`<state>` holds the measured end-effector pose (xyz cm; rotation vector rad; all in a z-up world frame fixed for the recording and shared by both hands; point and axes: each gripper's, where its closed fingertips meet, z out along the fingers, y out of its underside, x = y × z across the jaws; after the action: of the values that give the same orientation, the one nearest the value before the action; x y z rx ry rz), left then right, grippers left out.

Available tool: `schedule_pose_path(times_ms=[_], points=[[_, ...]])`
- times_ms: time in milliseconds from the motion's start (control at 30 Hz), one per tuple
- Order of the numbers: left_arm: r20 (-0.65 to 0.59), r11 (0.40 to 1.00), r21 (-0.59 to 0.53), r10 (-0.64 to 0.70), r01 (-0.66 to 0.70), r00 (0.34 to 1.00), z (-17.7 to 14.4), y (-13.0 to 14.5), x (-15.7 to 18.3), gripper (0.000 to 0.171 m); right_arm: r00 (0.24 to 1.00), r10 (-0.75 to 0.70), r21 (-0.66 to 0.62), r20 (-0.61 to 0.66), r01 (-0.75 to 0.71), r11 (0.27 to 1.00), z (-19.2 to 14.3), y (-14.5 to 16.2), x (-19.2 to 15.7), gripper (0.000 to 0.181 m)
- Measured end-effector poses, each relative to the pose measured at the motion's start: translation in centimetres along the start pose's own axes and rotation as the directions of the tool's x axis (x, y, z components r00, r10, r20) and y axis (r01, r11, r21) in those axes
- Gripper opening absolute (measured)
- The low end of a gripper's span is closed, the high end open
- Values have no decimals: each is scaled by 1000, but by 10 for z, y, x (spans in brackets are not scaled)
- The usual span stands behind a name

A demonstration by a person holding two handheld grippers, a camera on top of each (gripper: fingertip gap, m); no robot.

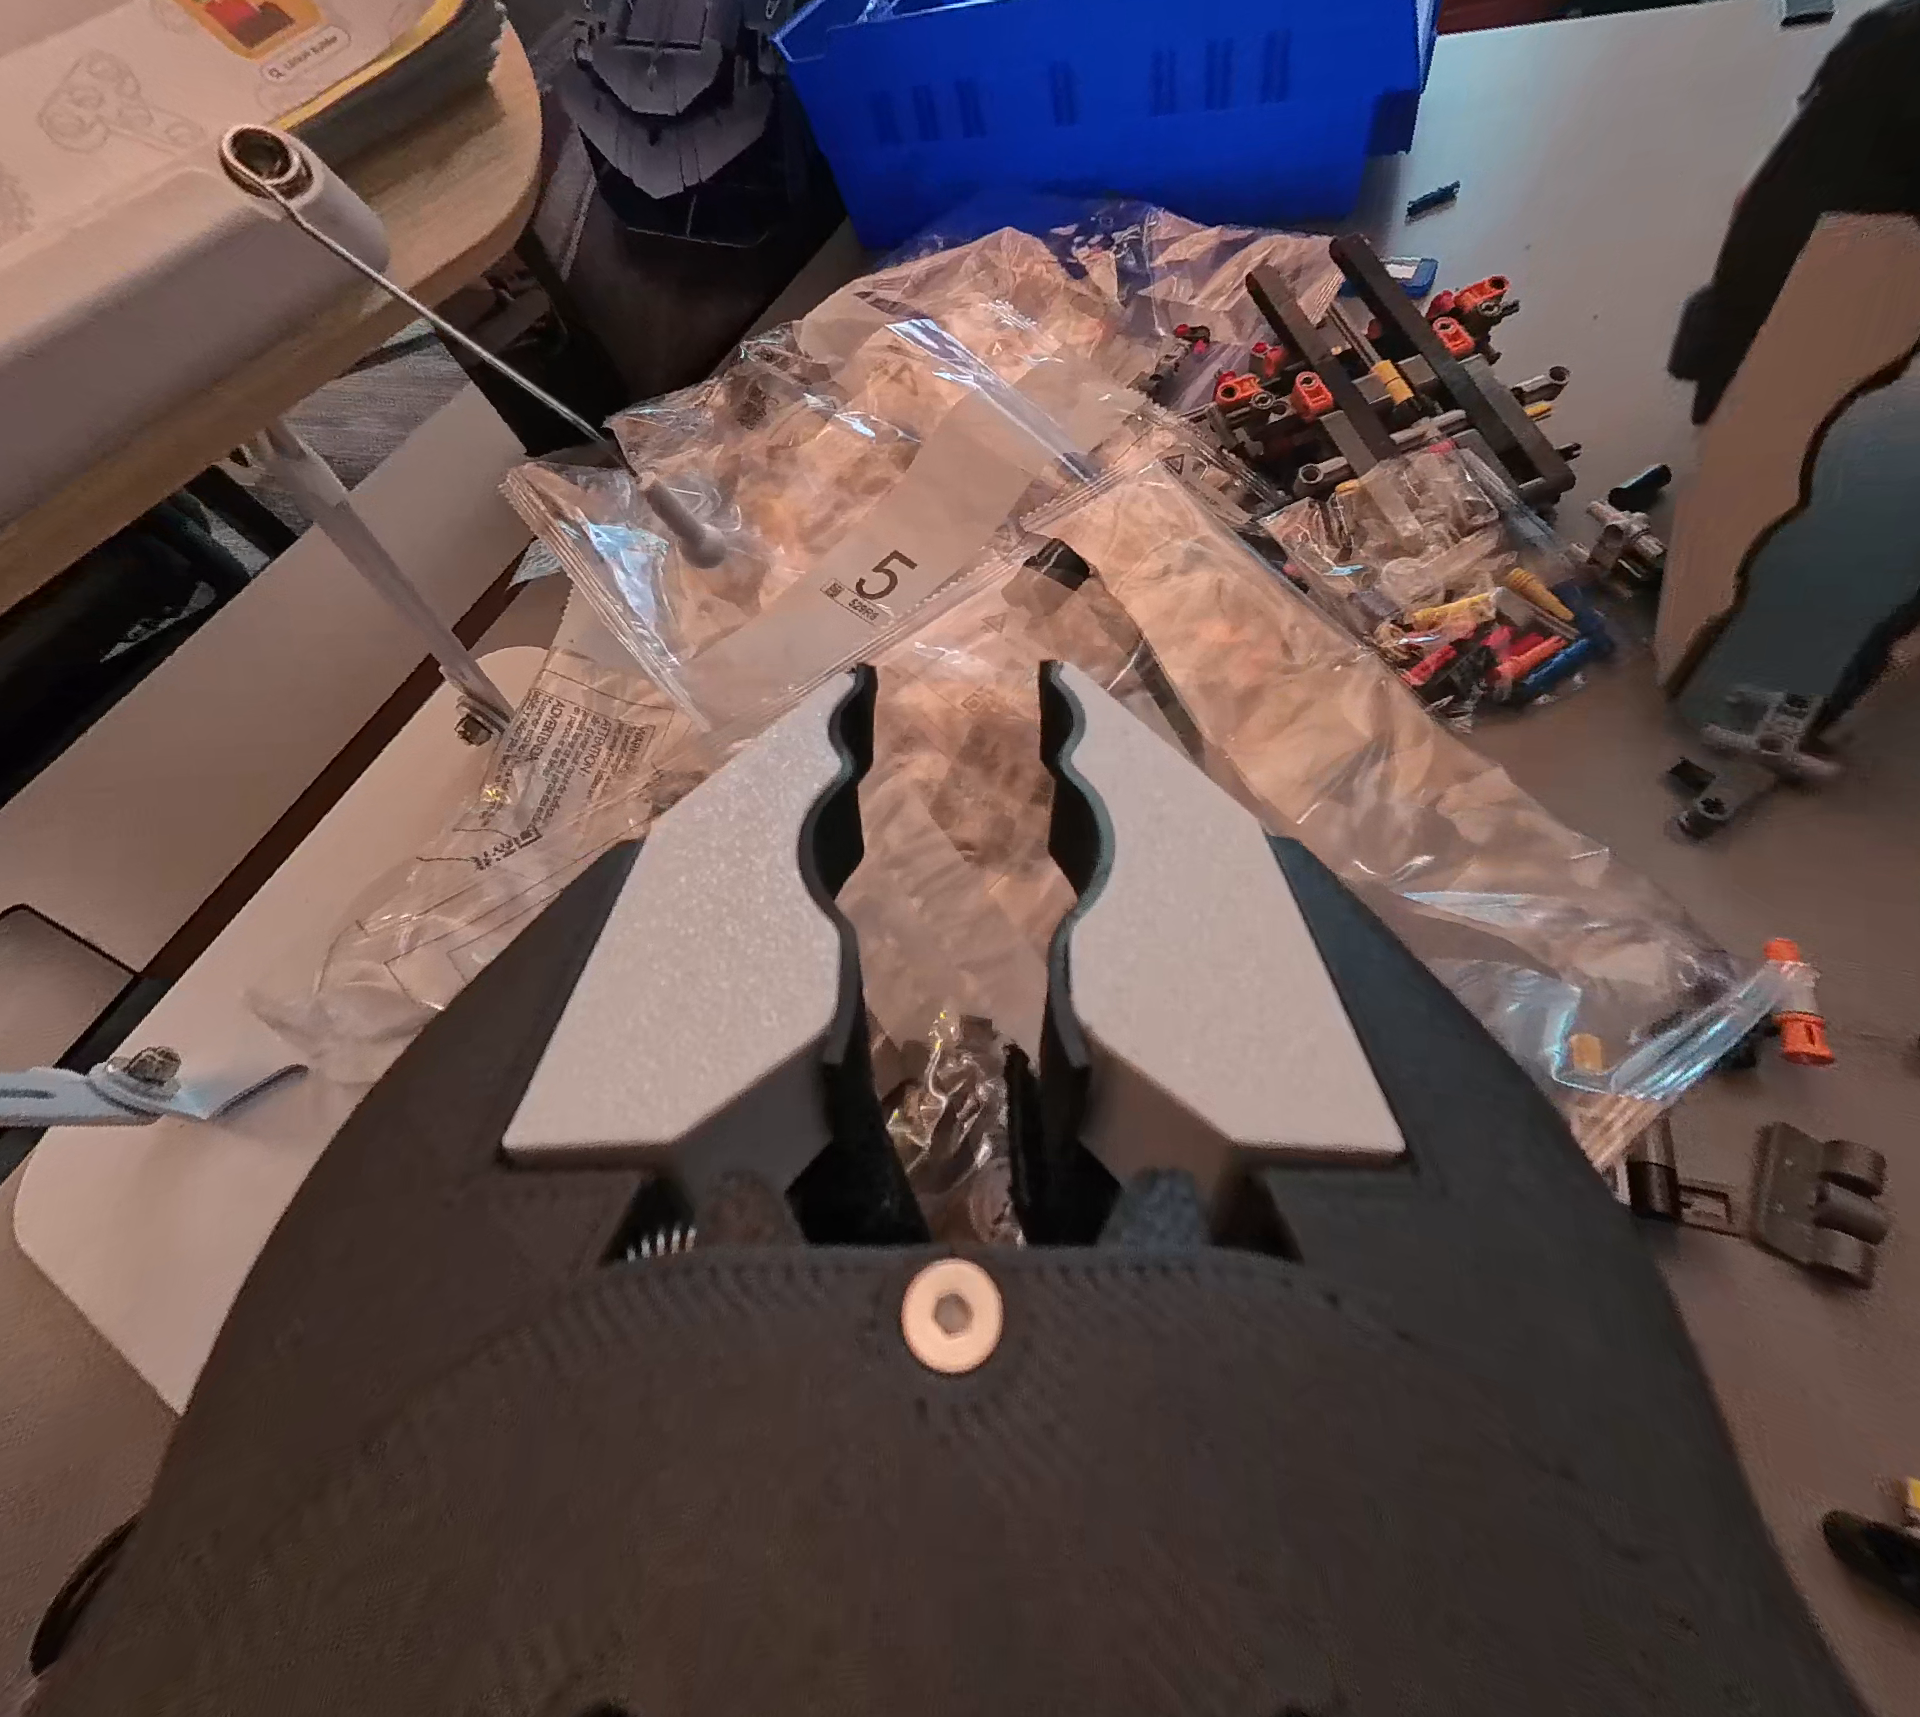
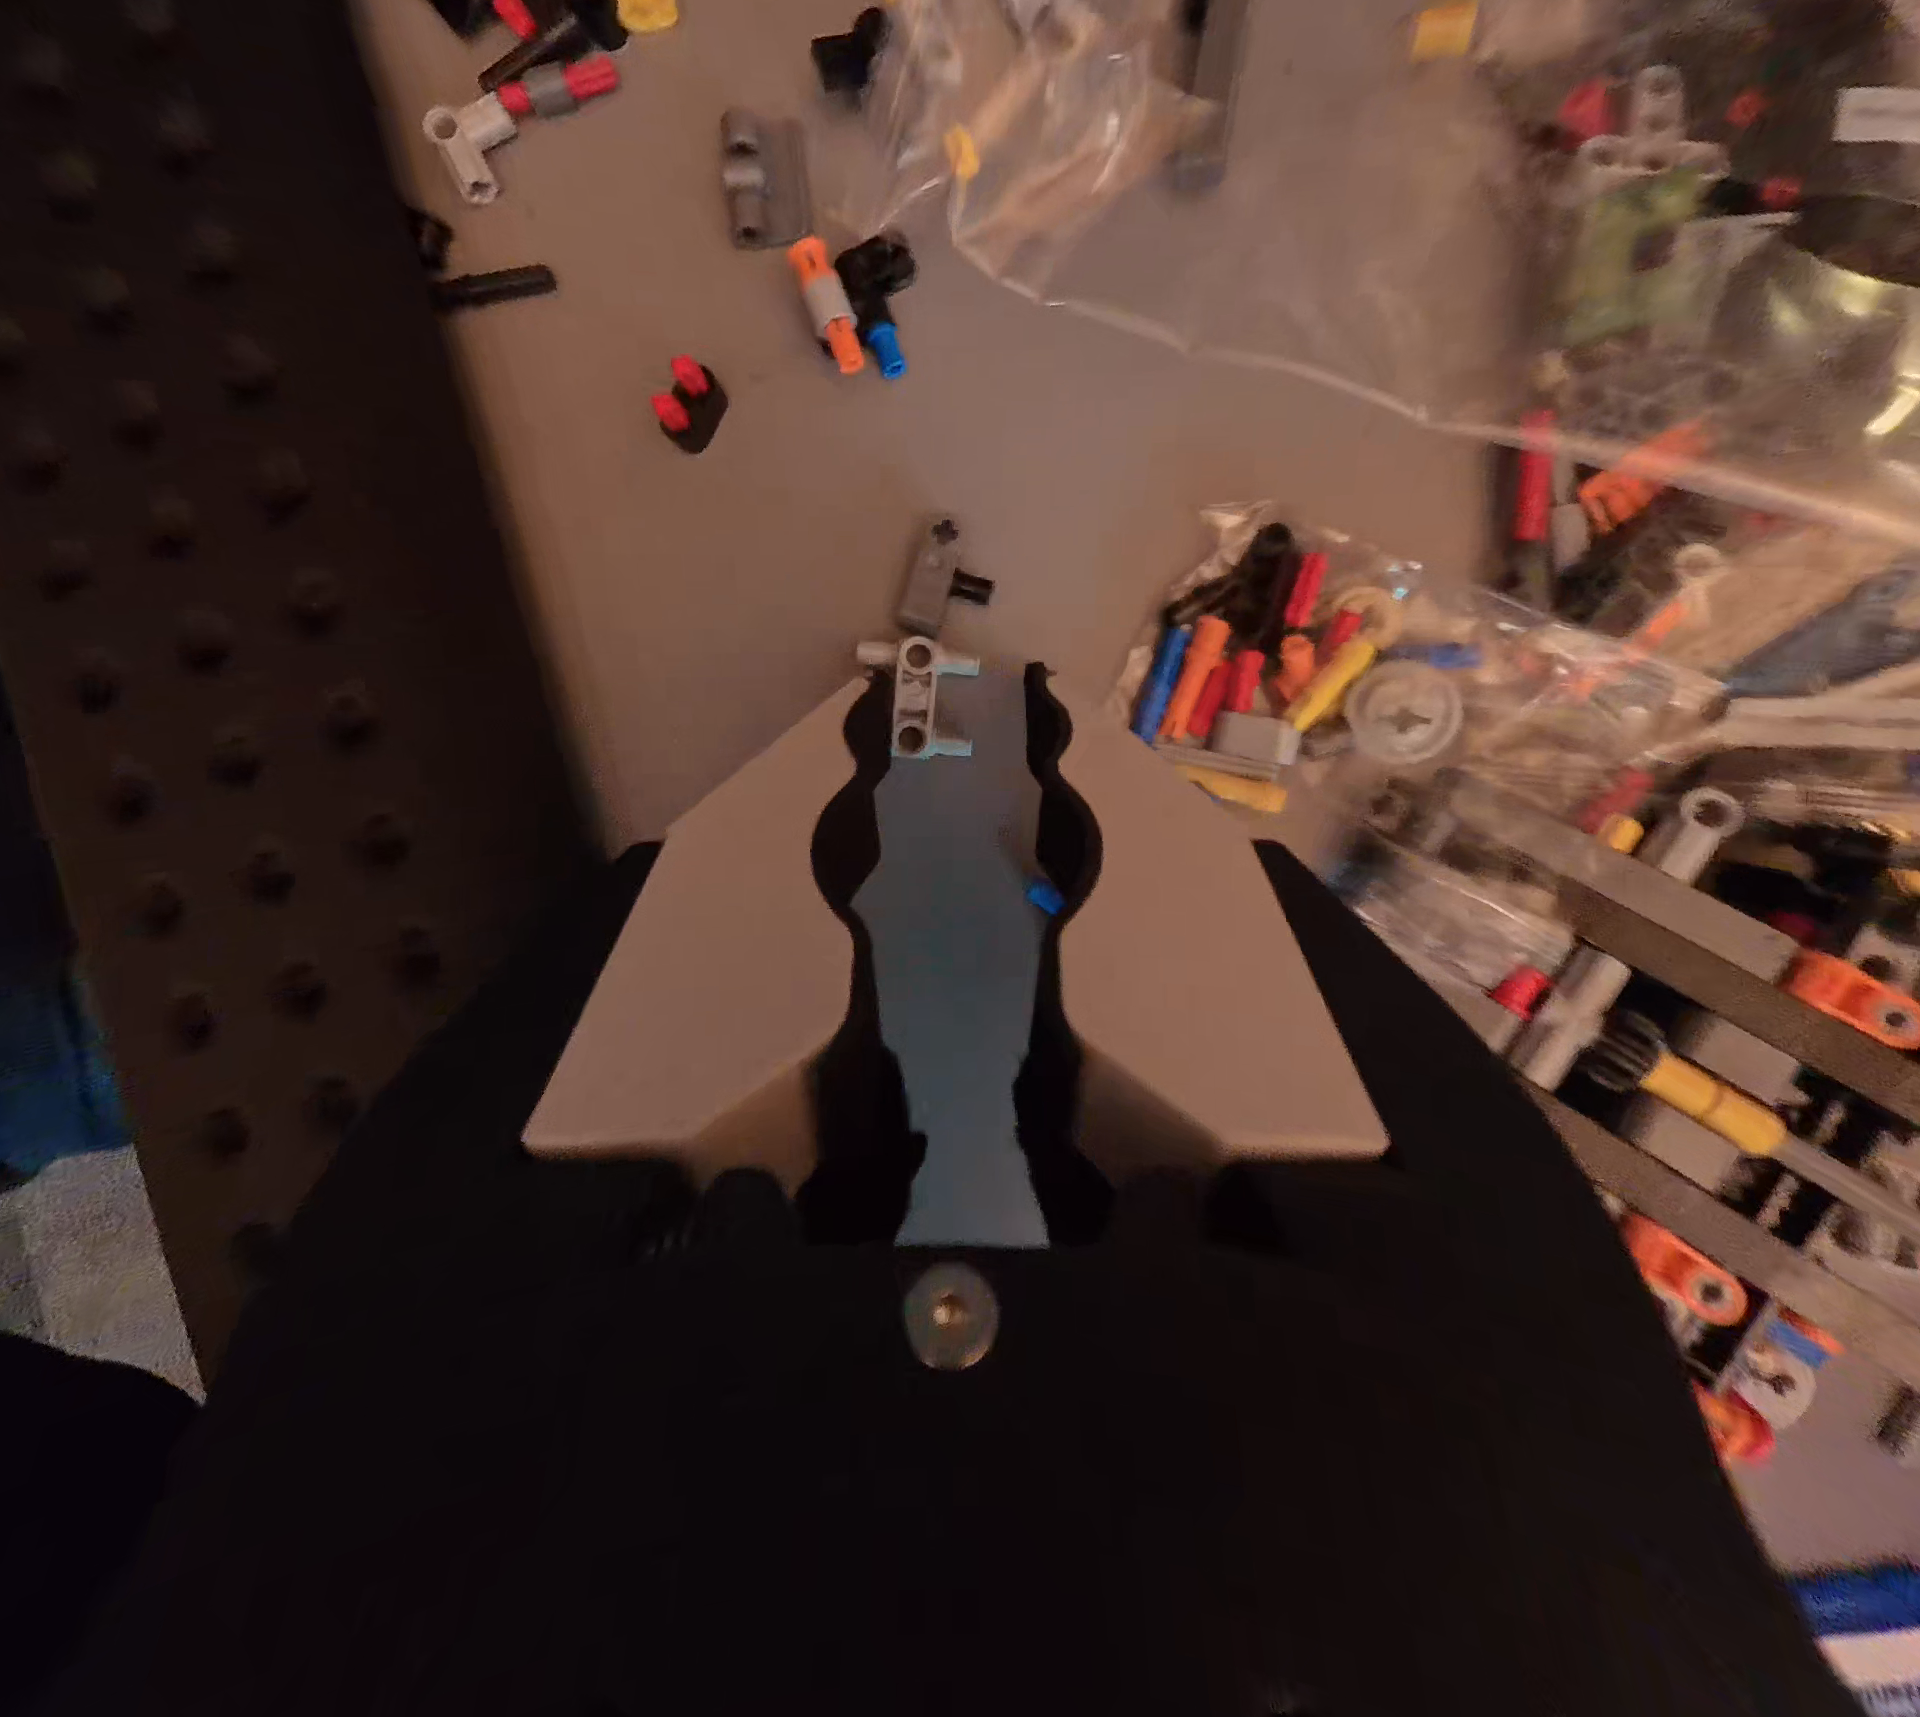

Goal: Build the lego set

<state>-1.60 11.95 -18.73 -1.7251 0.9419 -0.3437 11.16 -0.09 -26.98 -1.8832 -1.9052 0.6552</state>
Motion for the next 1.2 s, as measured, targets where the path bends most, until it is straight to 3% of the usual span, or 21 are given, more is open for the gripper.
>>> schedule_pose_path(times_ms=[133, 300, 467, 633, 800, 967, 1100, 1200], points=[[-9, 1000, -7, 6, -6, 1000, 2, 1, 3, 30, 1000, 28, 64, 0, -27, 998, -3, -11, 6, 24], [-21, 1000, -18, 14, -14, 1000, 5, 3, 6, 30, 1000, -8, -4, 0, 8, 1000, 13, -11, 1, 23], [-27, 1000, -16, 18, -19, 999, 5, 2, 9, 30, 999, -44, -41, -12, 43, 998, 18, -10, 0, 0], [-40, 999, -21, 26, -27, 999, 6, 2, 12, 30, 999, -34, -14, -1, 34, 999, 17, -14, 0, 0], [-44, 999, -25, 31, -32, 999, 7, 2, 14, 30, 1000, -16, -12, 5, 16, 1000, 20, -21, -3, 13], [-50, 999, -30, 32, -34, 998, 7, 4, 15, 30, 998, -56, -42, -42, 54, 998, 22, -23, 2, 5], [-66, 999, -18, 25, -26, 997, 7, 1, 18, 30, 995, -46, 45, -89, 51, 998, 7, -33, 12, 5], [-113, 1000, 14, -7, 8, 994, 5, -6, 25, 30, 973, -48, 165, -225, 86, 983, -16, -52, 30, 5]])
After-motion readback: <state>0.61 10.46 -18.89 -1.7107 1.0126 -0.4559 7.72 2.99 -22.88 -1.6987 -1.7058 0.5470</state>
